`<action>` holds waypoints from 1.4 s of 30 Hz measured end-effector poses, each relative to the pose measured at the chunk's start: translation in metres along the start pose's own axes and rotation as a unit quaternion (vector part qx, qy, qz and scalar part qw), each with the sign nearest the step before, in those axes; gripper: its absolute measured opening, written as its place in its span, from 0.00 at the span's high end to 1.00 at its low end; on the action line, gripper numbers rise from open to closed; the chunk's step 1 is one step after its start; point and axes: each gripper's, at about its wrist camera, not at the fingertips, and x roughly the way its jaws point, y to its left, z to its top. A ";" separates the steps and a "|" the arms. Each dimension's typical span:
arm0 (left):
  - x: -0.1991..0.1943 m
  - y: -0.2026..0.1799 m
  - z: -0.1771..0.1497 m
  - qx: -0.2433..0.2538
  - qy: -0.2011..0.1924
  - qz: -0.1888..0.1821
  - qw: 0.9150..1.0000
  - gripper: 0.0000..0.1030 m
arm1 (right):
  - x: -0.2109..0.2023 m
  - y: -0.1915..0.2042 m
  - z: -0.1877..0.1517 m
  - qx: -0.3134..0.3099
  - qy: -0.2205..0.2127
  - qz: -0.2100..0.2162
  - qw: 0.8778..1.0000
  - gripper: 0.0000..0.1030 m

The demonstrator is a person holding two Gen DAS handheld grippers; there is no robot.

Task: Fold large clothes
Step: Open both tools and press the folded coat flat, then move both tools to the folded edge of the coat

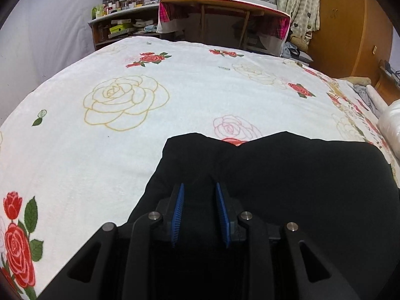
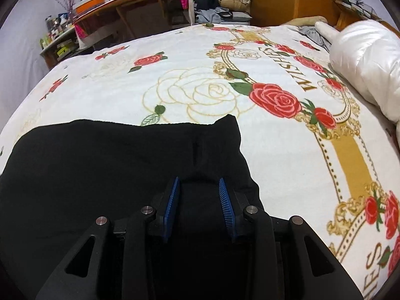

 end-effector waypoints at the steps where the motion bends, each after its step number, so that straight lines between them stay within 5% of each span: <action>1: -0.003 0.000 -0.002 0.002 0.002 0.002 1.000 0.72 | 0.000 0.000 0.000 0.000 0.003 -0.002 1.000 0.68; 6: -0.030 -0.006 0.005 0.022 -0.003 0.017 1.000 0.72 | -0.025 0.014 0.004 -0.026 -0.002 -0.045 0.999 0.67; 12: -0.127 -0.041 -0.015 0.029 -0.071 -0.078 0.994 0.72 | -0.120 0.040 -0.031 -0.020 -0.082 0.040 0.996 0.66; 16: -0.144 -0.102 -0.050 0.095 -0.057 -0.140 0.984 0.72 | -0.128 0.074 -0.068 -0.048 -0.061 0.081 0.994 0.66; 22: -0.090 -0.119 -0.072 0.095 0.000 -0.118 0.988 0.71 | -0.083 0.061 -0.072 -0.032 -0.019 0.062 0.997 0.67; 28: -0.092 -0.127 -0.065 0.115 0.013 -0.085 0.990 0.71 | -0.075 0.064 -0.064 -0.050 -0.001 0.031 0.998 0.67; 35: -0.142 -0.061 -0.074 0.084 -0.037 -0.050 0.995 0.72 | -0.144 0.024 -0.085 -0.014 -0.052 0.027 0.998 0.65; 42: -0.126 -0.009 -0.102 0.059 -0.018 -0.008 0.998 0.71 | -0.125 -0.001 -0.122 -0.020 -0.033 0.007 0.999 0.61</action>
